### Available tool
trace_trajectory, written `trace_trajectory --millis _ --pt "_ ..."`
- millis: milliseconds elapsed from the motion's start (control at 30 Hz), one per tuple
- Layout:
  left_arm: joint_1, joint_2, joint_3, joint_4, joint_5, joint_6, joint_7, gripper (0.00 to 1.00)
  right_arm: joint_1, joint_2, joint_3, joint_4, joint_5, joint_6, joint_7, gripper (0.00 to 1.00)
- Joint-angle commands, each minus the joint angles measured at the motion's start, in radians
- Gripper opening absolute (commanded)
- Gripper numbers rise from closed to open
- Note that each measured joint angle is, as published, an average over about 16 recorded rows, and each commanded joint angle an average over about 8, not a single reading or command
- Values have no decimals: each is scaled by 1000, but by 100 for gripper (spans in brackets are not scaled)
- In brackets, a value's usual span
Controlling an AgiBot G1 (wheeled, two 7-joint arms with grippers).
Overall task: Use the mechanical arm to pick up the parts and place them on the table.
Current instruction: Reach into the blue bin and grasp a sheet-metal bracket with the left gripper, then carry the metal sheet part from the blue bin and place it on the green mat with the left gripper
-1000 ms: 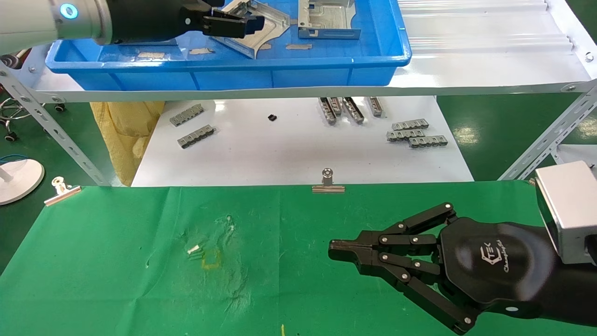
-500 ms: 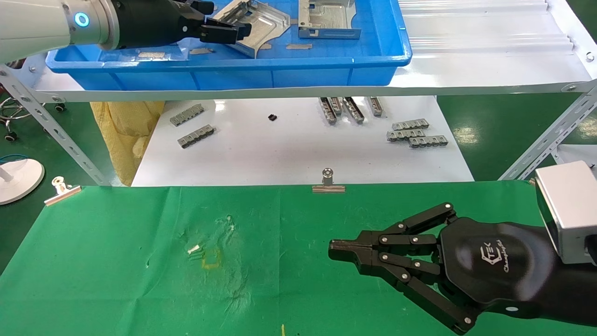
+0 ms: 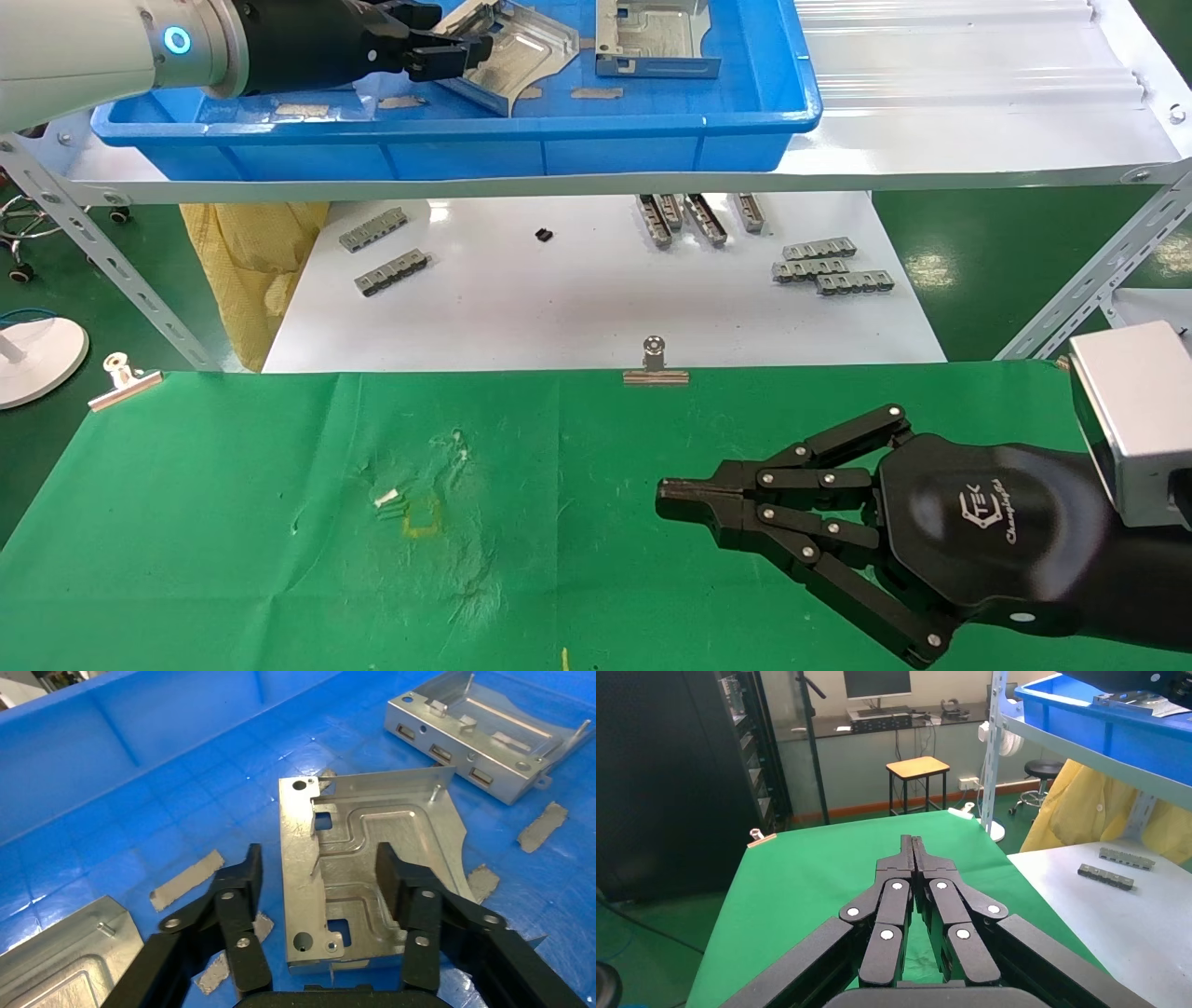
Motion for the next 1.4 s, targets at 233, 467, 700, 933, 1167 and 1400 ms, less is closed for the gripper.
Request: trace_trajectory --millis 233,467,700,933,1167,1400 --pt "-2 7 6 10 8 -12 -3 0 0 0 0 0 0 0 0 0" --pt "-3 5 2 6 3 -13 -3 0 0 0 0 0 0 0 0 13" --pt "-5 -13 -25 -18 -37 14 26 0 0 0 -1 0 0 0 0 94" --pt "-13 -60 -59 -51 -89 146 90 0 0 0 -1 0 1 0 0 100" --pt "8 -154 -99 -103 -158 459 207 0 0 0 -1 0 1 0 0 100" --pt "61 -255 -113 -166 -211 713 346 0 0 0 -1 0 1 0 -1 100"
